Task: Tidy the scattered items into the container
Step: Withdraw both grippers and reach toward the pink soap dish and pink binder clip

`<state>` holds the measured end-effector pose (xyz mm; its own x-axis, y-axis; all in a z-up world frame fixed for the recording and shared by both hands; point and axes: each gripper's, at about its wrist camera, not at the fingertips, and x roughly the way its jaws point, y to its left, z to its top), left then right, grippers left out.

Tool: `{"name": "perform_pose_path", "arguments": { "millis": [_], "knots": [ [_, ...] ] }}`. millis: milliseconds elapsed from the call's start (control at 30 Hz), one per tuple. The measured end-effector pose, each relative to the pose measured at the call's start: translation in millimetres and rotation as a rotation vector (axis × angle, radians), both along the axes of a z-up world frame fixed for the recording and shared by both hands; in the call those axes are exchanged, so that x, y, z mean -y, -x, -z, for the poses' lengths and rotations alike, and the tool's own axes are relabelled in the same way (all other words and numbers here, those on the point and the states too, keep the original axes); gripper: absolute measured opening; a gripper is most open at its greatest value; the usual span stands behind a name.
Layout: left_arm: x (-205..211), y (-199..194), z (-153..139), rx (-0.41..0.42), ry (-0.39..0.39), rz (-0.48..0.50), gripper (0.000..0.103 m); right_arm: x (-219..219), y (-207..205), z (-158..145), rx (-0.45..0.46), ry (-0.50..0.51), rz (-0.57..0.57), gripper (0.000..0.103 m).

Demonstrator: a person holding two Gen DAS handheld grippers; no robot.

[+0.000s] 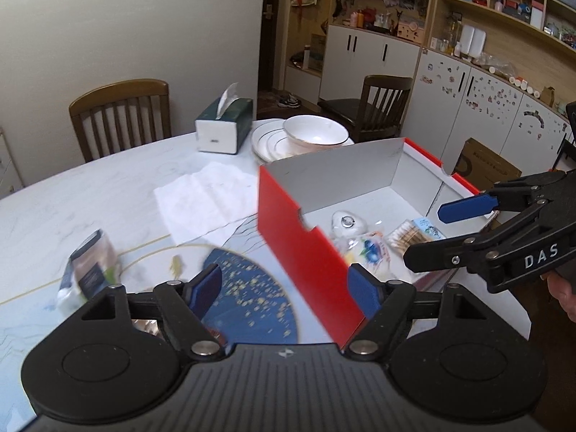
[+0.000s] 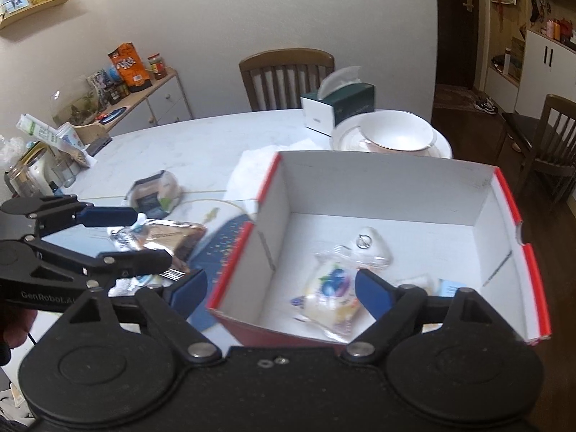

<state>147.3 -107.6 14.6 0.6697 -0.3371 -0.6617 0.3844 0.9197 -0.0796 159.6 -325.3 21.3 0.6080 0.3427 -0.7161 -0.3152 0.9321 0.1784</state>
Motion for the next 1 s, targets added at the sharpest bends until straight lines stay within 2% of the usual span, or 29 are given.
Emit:
{"name": "perform_pose_path", "arguments": {
  "millis": [67,500,567,633,1000],
  "knots": [
    [-13.0,4.5,1.1,-0.002,0.015,-0.008,0.077,-11.4,3.6,-2.2,0.009,0.003,-0.001,0.095],
    [-99.7,37.2,8.7,0.016,0.015,-0.082,0.085,-89.3,23.6,-6.1,0.027,-0.043,-0.031,0.102],
    [-113.6,42.2,10.6,0.023,0.016,-0.092,0.088,-101.6,27.0,-4.7,0.029,-0.040,-0.035,0.102],
    [-127.6,46.5,12.9,0.026,0.018,-0.101,0.102,-113.1,29.8,-3.7,0.028,-0.036,-0.032,0.102],
    [-190.2,62.9,34.8,0.023,0.007,-0.118,0.103,-165.6,42.6,7.7,0.012,0.012,-0.003,0.102]
  ]
}}
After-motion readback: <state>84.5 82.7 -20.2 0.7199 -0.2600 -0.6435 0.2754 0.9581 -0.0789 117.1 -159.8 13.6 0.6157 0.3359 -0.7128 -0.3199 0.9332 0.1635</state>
